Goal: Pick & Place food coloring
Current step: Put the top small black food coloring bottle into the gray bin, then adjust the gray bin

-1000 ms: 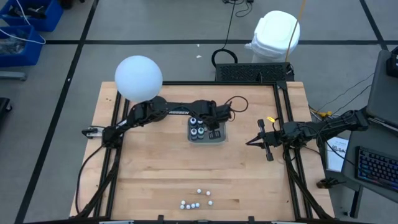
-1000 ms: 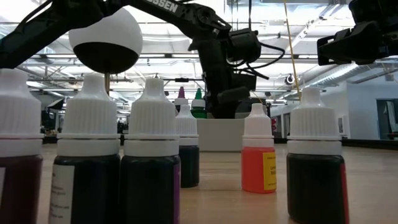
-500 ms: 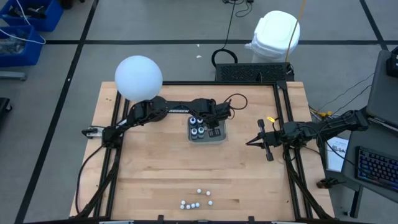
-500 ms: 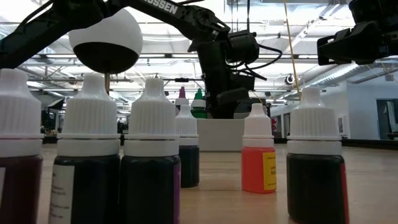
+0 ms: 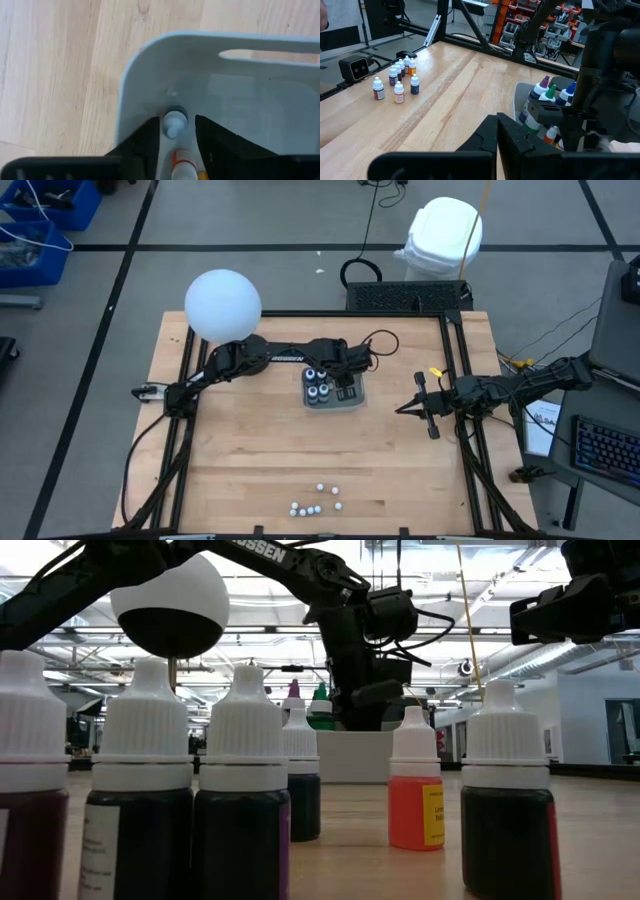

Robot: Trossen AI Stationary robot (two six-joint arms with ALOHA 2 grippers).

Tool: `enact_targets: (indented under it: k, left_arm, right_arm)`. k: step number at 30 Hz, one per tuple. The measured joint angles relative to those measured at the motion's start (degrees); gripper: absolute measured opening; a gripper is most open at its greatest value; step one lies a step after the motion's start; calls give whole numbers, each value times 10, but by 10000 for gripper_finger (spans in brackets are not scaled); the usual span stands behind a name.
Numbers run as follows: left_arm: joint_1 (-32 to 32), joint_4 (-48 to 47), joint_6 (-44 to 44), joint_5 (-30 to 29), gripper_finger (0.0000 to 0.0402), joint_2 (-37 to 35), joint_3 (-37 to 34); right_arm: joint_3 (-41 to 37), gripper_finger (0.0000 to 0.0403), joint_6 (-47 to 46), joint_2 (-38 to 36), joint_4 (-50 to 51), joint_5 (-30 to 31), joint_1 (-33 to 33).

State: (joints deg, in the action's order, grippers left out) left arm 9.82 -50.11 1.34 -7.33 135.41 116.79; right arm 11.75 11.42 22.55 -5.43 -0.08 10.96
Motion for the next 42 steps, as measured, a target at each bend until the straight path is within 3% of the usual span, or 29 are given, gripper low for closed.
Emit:
enact_targets:
  k: [8,14,21,25,28,31,34,42]
  left_arm:
    - [-2,-15,1,5,146,-22,0]
    - [-20,-23,-2,14,147,-87,0]
    - [-77,-112,-51,2,144,-174,1]
    - [-135,-157,-62,-41,110,-185,1]
    - [-177,-166,-76,-45,61,-179,-6]
    - [-215,-129,-75,-39,11,-174,-44]
    - [-242,-69,-75,-72,10,-173,-114]
    - [-245,-56,-177,-120,5,-172,-255]
  right_arm:
    - [0,0,0,0,0,0,0]
    - [0,0,-1,0,1,0,0]
    - [0,0,-2,0,2,0,0]
    - [0,0,-10,0,4,0,0]
    - [0,0,-17,2,2,0,0]
    - [0,0,-19,5,2,0,0]
    - [0,0,-28,7,1,0,0]
    - [0,0,-28,11,-1,0,0]
